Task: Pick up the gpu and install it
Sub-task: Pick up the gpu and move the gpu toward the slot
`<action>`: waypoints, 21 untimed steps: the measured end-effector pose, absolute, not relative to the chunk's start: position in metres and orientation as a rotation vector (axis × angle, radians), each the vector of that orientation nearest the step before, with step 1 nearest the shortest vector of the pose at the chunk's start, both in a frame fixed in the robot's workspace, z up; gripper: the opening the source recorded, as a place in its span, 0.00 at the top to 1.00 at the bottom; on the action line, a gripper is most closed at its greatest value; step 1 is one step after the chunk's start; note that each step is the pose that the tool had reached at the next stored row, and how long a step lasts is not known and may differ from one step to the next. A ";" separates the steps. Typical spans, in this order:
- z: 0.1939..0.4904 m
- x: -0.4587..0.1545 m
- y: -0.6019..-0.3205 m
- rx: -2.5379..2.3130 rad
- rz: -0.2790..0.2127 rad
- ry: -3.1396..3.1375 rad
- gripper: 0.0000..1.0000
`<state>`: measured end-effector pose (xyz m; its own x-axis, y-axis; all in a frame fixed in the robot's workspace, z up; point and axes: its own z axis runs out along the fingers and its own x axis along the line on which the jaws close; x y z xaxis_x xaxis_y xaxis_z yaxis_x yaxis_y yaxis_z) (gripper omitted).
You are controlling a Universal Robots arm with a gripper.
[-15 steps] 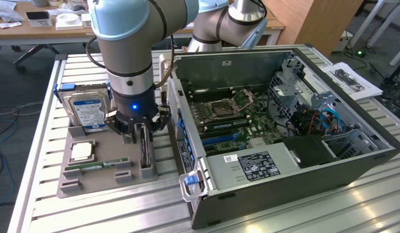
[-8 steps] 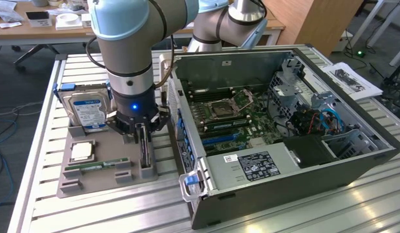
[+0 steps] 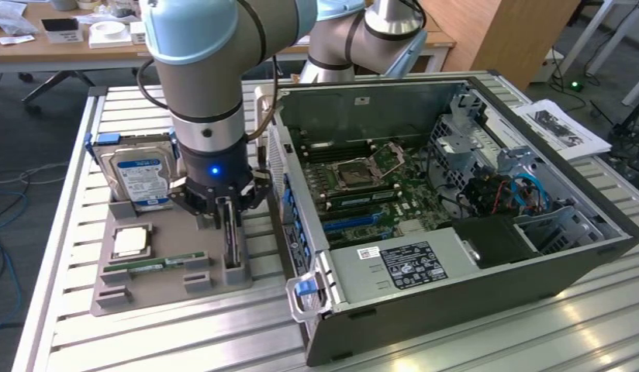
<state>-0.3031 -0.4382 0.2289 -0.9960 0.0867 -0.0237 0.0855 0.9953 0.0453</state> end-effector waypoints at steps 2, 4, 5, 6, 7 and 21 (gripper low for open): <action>0.229 -0.304 -0.438 0.134 0.069 3.112 0.64; 0.229 -0.305 -0.438 0.134 0.069 3.111 0.64; 0.229 -0.306 -0.438 0.134 0.069 3.111 0.64; 0.229 -0.306 -0.438 0.134 0.069 3.111 0.64; 0.229 -0.306 -0.438 0.134 0.069 3.111 0.64; 0.229 -0.304 -0.439 0.134 0.069 3.111 0.64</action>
